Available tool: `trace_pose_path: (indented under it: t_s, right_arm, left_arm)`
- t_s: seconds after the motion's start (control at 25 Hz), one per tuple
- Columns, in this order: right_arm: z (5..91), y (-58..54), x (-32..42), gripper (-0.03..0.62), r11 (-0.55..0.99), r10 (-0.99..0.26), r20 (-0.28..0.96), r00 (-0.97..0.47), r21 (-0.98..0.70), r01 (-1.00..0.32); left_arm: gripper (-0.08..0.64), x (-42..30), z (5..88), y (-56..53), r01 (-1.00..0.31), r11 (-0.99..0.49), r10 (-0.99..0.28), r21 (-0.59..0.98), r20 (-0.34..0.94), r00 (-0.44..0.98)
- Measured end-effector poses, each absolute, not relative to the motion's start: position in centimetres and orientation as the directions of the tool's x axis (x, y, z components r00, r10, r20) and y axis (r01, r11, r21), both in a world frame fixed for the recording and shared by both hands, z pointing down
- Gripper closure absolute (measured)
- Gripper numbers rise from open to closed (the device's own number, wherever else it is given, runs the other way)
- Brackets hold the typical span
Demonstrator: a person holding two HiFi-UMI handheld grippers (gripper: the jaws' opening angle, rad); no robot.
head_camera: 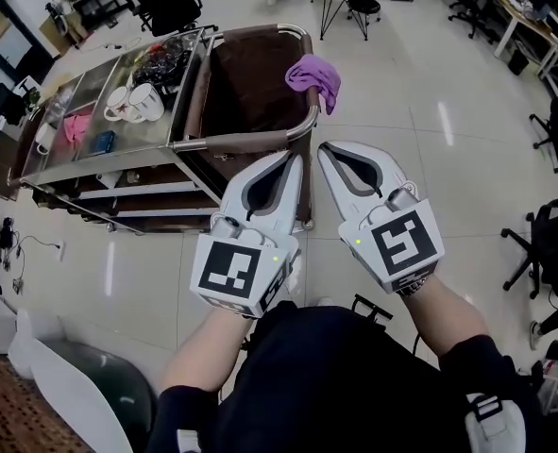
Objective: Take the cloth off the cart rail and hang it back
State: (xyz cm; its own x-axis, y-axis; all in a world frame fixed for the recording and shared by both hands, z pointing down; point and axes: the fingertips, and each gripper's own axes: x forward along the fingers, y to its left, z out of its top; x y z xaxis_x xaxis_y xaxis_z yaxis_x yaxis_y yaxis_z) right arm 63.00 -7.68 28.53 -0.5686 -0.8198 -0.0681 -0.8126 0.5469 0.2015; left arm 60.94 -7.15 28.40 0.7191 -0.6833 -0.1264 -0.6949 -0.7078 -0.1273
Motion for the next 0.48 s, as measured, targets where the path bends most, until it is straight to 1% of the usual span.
trace_pose_path:
  t_s: [0.08,0.12,0.2,0.32,0.44,0.48]
  right_arm:
    - [29.0,-6.2,63.3,0.592,0.550,-0.830,-0.015,-0.558,0.147,-0.822]
    - [29.0,-5.7,63.4,0.592,0.549,-0.830,-0.020,-0.557,0.151,-0.822]
    - [28.4,-5.0,63.3,0.592,0.549,-0.819,-0.074,-0.570,0.190,-0.814]
    - [28.7,-3.4,62.9,0.592,0.545,-0.836,0.006,-0.548,0.122,-0.830]
    - [27.2,-2.7,62.1,0.592,0.542,-0.819,-0.094,-0.566,0.199,-0.817]
    - [27.0,-2.6,61.8,0.592,0.541,-0.818,-0.098,-0.567,0.203,-0.816]
  left_arm:
    - [0.558,61.2,28.5,-6.1,-0.694,-0.708,-0.683,-0.131,-0.127,0.720]
    - [0.558,61.3,28.6,-5.7,-0.693,-0.709,-0.682,-0.131,-0.126,0.721]
    - [0.558,61.2,28.6,-4.9,-0.690,-0.712,-0.679,-0.132,-0.123,0.724]
    - [0.558,60.6,28.0,-3.7,-0.689,-0.712,-0.678,-0.136,-0.124,0.725]
    - [0.558,59.6,27.3,-2.7,-0.691,-0.711,-0.679,-0.132,-0.125,0.723]
    - [0.558,59.4,27.1,-2.5,-0.688,-0.713,-0.676,-0.134,-0.127,0.726]
